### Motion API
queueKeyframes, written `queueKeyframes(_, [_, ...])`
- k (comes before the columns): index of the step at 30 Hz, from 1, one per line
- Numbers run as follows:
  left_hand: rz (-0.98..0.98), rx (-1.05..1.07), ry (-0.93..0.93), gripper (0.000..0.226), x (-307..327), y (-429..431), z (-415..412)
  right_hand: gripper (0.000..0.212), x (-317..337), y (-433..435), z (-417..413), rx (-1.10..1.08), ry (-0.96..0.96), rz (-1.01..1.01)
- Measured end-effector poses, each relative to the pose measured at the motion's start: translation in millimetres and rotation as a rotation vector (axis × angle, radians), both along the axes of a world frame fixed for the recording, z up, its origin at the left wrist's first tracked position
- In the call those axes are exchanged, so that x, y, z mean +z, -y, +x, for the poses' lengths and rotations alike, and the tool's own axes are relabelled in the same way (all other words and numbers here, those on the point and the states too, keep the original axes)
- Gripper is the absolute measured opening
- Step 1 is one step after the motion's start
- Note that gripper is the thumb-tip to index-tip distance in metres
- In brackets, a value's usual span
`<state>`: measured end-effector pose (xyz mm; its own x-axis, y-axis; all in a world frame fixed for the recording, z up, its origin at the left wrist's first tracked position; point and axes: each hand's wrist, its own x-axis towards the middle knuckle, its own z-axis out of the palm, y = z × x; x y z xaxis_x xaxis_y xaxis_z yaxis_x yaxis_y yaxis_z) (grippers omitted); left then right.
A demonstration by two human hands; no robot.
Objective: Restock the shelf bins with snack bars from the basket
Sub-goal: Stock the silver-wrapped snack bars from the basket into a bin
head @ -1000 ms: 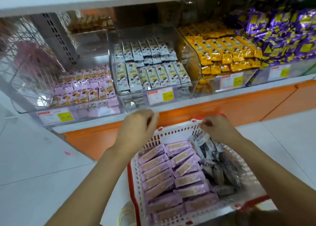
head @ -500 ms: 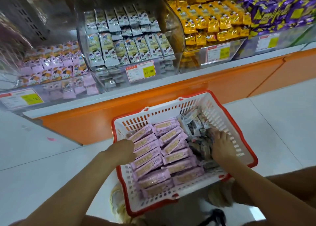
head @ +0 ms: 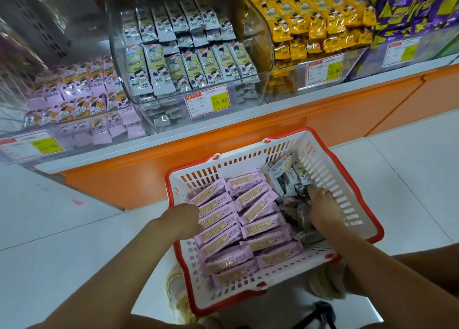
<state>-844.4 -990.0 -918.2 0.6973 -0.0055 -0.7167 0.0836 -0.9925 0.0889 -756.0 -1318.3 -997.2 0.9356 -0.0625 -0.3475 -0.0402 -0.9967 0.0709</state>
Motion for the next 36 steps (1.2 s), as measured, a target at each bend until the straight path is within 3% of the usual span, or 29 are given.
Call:
queueKeyframes(5, [-0.019,-0.007,-0.037,0.034,2.1,1.3,0.4,0.051,2.2,4.4,6.8,-0.053,-0.034,-0.029])
queueKeyframes(8, [-0.042,0.038,-0.058,0.037,6.8,4.4,2.1,0.043,19.5,6.0,6.0,-0.129,-0.02,0.139])
queueKeyframes(12, [-0.223,0.102,0.018,0.033,28.3,18.8,6.3,0.023,62.3,7.1,-7.5,-0.242,-0.005,0.483])
queueKeyframes(15, [-0.439,0.166,0.156,0.019,48.8,36.7,9.9,0.023,105.5,-10.2,-21.7,-0.342,-0.157,0.87])
queueKeyframes(17, [-0.571,0.212,0.221,0.041,65.3,52.3,8.6,0.028,134.1,-28.7,-30.1,-0.421,-0.308,1.261])
queueKeyframes(20, [-0.748,0.295,0.234,0.075,89.8,70.8,4.9,0.039,164.8,-53.3,-35.7,-0.358,-0.383,1.56])
queueKeyframes(21, [-0.805,0.321,0.235,0.071,94.3,73.9,4.2,0.042,173.4,-61.5,-36.0,-0.332,-0.387,1.626])
queueKeyframes(23, [-0.911,0.404,0.244,0.042,102.7,75.1,4.0,0.039,187.2,-76.7,-34.7,-0.269,-0.403,1.743])
queueKeyframes(25, [-0.983,0.475,0.292,0.023,111.7,70.7,5.1,0.039,198.7,-89.7,-32.0,-0.215,-0.397,1.806])
queueKeyframes(28, [-0.965,0.518,0.431,0.036,122.0,59.4,7.5,0.04,208.9,-99.9,-22.8,-0.152,-0.268,1.786])
queueKeyframes(31, [-0.872,0.564,0.618,0.03,131.0,47.2,9.1,0.041,215.0,-101.7,-14.3,-0.13,-0.169,1.729])
queueKeyframes(33, [-0.932,0.613,0.649,0.037,137.8,44.3,9.2,0.047,218.2,-103.5,-12.7,-0.096,-0.149,1.704])
queueKeyframes(36, [-1.057,0.804,0.638,0.023,148.3,42.7,11.5,0.047,217.2,-107.7,-11.9,-0.096,-0.05,1.708])
